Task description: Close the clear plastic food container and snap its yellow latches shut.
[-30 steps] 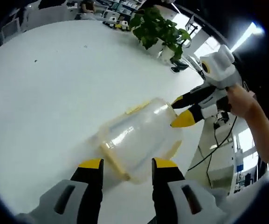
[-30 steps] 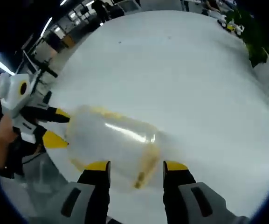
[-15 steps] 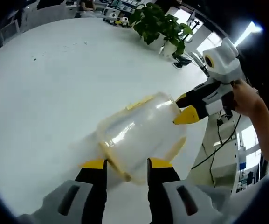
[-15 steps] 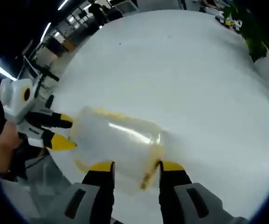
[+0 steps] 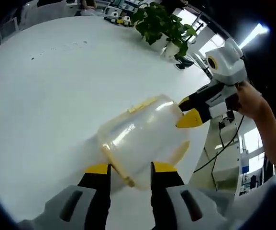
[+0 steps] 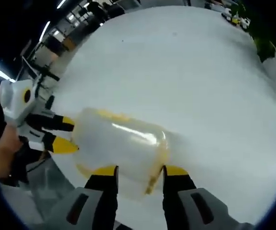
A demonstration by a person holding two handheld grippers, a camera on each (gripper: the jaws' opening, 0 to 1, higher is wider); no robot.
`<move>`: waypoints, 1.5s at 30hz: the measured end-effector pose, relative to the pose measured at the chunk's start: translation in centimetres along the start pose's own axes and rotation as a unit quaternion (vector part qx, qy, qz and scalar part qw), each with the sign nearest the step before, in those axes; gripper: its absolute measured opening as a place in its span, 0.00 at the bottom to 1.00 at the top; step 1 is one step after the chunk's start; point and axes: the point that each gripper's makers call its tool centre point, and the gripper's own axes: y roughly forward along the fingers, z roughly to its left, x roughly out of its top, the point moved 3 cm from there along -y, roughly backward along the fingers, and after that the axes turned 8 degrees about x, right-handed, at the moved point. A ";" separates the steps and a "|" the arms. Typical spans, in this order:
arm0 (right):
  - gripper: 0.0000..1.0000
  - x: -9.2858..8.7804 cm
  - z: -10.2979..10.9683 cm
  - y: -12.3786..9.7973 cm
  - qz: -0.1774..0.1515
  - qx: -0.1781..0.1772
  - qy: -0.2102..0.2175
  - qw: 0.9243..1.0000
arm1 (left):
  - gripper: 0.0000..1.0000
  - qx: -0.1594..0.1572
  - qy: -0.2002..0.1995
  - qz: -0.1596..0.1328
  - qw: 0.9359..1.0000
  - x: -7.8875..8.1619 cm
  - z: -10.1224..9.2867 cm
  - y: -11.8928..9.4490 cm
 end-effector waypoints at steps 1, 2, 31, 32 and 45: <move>0.35 0.1 -0.1 0.0 0.001 -0.003 -0.007 1.000 | 0.32 -0.003 -0.001 0.000 1.000 0.0 0.0 0.0; 0.36 0.4 -0.1 -0.2 0.002 -0.005 -0.018 1.000 | 0.32 -0.005 -0.004 0.000 1.000 0.0 0.1 0.1; 0.39 0.7 -0.1 -1.8 0.065 -0.011 -0.268 0.961 | 0.39 0.012 0.193 -0.021 0.981 0.8 0.9 -1.6; 0.38 0.7 -0.1 -1.9 0.068 -0.013 -0.277 0.958 | 0.39 0.009 0.211 -0.025 0.977 0.9 0.7 -1.7; 0.34 0.9 0.3 -2.5 0.093 -0.034 -0.375 0.922 | 0.38 0.015 0.339 -0.028 0.940 1.6 0.0 -2.4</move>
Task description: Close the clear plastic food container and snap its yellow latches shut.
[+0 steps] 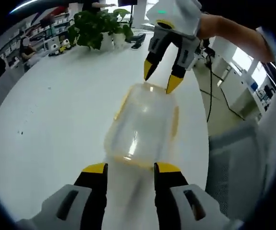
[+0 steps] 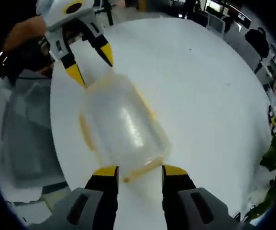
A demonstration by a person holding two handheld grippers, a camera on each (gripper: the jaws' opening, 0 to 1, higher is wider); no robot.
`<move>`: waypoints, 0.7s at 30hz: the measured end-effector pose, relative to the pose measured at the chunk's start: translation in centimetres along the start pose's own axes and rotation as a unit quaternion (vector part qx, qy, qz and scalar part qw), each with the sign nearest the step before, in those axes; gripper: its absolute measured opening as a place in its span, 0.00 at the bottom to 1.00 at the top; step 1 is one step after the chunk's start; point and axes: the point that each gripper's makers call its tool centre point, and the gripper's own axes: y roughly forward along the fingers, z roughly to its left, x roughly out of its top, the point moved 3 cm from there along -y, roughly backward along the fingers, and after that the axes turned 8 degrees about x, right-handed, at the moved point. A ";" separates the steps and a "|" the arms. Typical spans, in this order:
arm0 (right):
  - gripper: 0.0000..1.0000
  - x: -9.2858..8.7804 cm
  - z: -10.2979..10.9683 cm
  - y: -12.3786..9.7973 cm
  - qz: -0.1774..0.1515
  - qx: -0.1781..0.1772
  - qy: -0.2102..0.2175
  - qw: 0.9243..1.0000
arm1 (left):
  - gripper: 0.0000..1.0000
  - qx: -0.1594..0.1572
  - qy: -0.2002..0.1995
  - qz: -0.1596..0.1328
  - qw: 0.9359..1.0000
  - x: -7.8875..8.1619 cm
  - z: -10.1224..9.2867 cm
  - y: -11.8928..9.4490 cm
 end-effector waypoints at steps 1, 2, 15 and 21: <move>0.33 0.1 0.1 -0.1 -0.001 0.001 -0.011 1.000 | 0.38 -0.001 0.004 0.002 1.000 0.0 0.1 0.1; 0.32 0.1 0.1 -0.1 0.000 0.001 -0.010 1.000 | 0.38 -0.002 0.007 0.002 1.000 0.1 0.1 0.1; 0.30 0.8 0.5 0.2 0.011 0.015 -0.070 0.997 | 0.36 -0.014 0.062 -0.025 0.998 1.4 -0.2 1.1; 0.30 1.1 0.7 0.4 0.012 0.023 -0.089 0.996 | 0.36 -0.018 0.071 -0.023 0.997 1.8 -0.2 1.3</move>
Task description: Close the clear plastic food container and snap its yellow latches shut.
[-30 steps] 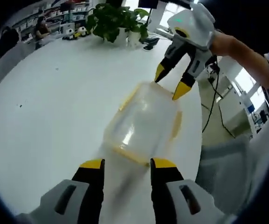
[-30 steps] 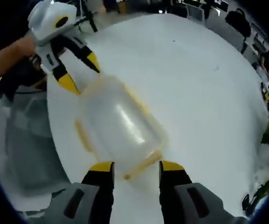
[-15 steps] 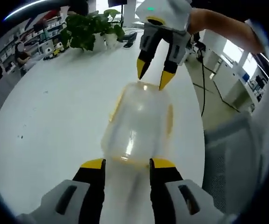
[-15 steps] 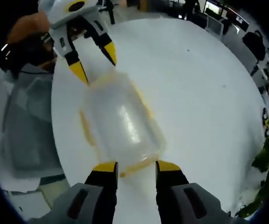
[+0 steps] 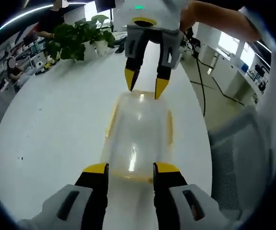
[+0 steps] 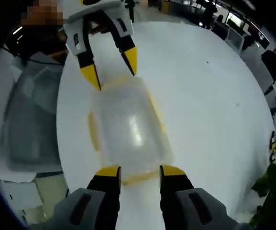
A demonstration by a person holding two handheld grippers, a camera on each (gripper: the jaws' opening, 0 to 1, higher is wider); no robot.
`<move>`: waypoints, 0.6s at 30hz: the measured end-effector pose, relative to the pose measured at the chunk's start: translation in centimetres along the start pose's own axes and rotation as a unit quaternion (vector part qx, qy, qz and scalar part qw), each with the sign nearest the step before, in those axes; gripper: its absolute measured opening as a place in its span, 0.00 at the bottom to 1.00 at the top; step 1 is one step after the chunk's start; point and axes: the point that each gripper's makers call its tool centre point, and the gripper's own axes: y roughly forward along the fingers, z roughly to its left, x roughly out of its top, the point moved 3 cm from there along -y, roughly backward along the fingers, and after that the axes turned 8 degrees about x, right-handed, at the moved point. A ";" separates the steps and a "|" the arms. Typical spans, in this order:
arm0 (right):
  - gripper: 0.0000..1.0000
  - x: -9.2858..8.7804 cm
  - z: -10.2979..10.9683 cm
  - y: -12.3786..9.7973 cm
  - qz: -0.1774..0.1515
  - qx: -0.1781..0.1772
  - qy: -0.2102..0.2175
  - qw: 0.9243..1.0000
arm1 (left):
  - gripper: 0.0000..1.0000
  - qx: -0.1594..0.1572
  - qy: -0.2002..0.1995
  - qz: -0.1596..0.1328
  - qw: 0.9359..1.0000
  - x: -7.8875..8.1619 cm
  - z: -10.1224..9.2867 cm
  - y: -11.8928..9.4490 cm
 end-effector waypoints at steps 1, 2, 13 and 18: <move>0.30 0.1 0.0 0.0 0.000 0.001 -0.002 1.000 | 0.36 0.000 0.003 0.003 1.000 0.0 0.0 0.1; 0.30 0.0 -0.1 0.1 0.001 0.000 -0.001 1.000 | 0.36 -0.003 0.009 0.002 1.000 0.0 -0.1 0.1; 0.29 1.7 0.4 0.7 -0.003 0.014 -0.036 0.999 | 0.36 -0.011 0.025 -0.010 1.000 1.4 -0.5 0.9; 0.28 2.8 0.5 1.3 -0.001 0.017 -0.051 0.999 | 0.36 -0.011 0.026 -0.015 0.999 2.4 -0.8 1.5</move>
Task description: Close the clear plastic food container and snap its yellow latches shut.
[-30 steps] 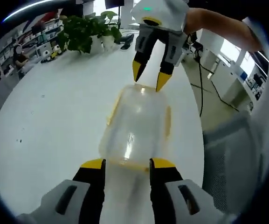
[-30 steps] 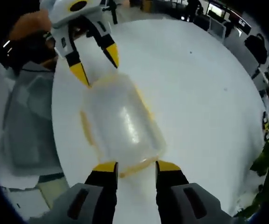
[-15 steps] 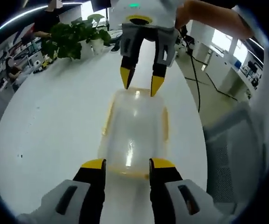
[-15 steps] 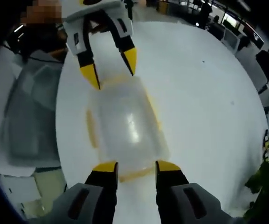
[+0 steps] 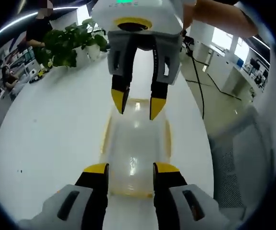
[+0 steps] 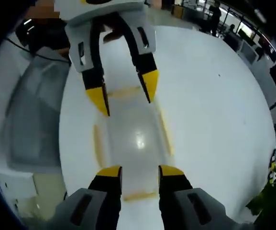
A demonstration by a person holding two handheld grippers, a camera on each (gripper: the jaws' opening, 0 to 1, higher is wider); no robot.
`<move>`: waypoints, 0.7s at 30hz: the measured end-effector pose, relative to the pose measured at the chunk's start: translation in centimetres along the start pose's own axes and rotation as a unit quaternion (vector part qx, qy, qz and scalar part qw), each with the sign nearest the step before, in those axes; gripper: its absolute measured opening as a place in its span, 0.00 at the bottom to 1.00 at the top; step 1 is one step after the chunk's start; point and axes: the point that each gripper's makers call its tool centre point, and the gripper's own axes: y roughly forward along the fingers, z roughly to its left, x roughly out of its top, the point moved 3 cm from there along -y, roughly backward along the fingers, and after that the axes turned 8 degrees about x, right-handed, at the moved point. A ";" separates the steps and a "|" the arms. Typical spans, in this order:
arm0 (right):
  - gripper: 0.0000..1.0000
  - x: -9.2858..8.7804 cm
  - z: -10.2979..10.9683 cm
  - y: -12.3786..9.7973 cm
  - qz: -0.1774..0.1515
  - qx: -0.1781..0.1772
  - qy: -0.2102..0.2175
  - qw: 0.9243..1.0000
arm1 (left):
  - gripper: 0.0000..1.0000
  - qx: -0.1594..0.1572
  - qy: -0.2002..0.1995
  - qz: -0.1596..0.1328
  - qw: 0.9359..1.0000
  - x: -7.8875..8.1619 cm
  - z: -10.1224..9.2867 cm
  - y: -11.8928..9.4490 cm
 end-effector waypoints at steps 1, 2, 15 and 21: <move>0.28 0.2 0.0 0.1 -0.002 0.002 -0.001 1.000 | 0.36 0.000 0.000 -0.001 1.000 0.2 -0.1 0.2; 0.28 0.4 0.0 0.1 -0.004 0.003 0.000 1.000 | 0.36 -0.001 0.001 -0.002 1.000 0.4 -0.2 0.3; 0.27 1.4 -1.0 0.2 -0.022 0.001 0.000 1.000 | 0.36 -0.007 -0.002 -0.005 1.000 0.8 -1.3 0.9; 0.26 1.7 -1.6 0.0 -0.027 -0.003 0.001 1.000 | 0.36 -0.011 -0.009 -0.007 1.000 1.2 -2.0 1.0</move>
